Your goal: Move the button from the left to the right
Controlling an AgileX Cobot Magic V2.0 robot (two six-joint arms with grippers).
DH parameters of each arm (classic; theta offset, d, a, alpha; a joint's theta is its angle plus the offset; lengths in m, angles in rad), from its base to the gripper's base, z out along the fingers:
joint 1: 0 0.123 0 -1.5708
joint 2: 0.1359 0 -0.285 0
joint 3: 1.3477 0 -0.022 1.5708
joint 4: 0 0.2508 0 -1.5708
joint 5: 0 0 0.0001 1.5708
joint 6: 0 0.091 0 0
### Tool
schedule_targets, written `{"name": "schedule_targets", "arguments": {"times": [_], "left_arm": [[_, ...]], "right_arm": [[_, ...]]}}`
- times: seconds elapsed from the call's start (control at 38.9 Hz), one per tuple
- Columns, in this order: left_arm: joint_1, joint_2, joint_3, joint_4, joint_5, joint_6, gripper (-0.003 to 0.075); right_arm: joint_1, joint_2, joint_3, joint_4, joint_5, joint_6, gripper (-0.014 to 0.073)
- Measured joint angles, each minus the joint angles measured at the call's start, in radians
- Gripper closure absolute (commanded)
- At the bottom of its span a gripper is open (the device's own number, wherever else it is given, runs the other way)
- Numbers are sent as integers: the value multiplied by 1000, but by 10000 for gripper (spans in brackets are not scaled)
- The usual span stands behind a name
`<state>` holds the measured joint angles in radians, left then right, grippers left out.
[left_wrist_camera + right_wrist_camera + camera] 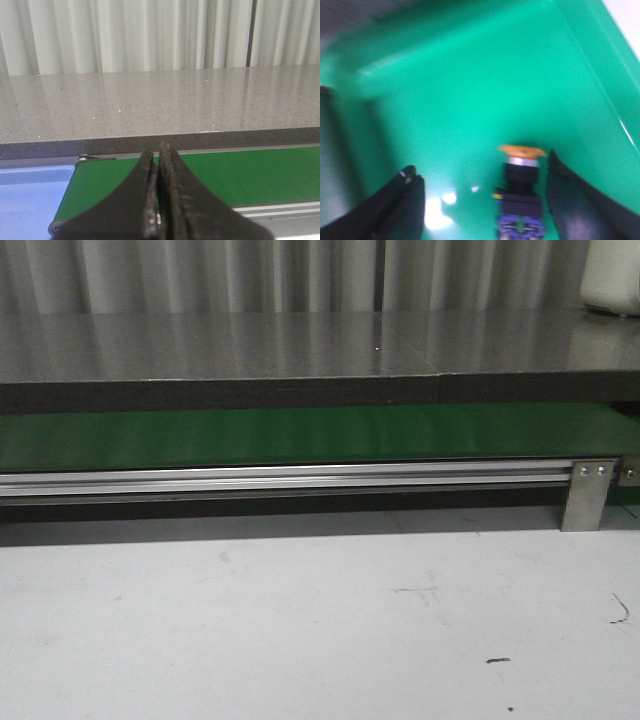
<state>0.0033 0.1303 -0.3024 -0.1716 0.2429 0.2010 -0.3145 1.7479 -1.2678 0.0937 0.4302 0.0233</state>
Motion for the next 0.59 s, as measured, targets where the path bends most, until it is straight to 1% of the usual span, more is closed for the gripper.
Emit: {"name": "schedule_targets", "arguments": {"times": [0.1,0.15,0.21,0.31,0.36,0.59], "left_arm": [[0,0,0,0,0,0,741],[0,0,0,0,0,0,741],[0,0,0,0,0,0,741],[0,0,0,0,0,0,741],[0,0,0,0,0,0,741],[0,0,0,0,0,0,741]], "right_arm": [[76,-84,0,0,0,-2,381],[116,-124,0,0,0,-2,459],[150,-163,0,0,0,-2,525],[223,-242,0,0,0,-2,629],[247,-276,0,0,0,-2,665],[330,-443,28,0,0,-38,657]]}}
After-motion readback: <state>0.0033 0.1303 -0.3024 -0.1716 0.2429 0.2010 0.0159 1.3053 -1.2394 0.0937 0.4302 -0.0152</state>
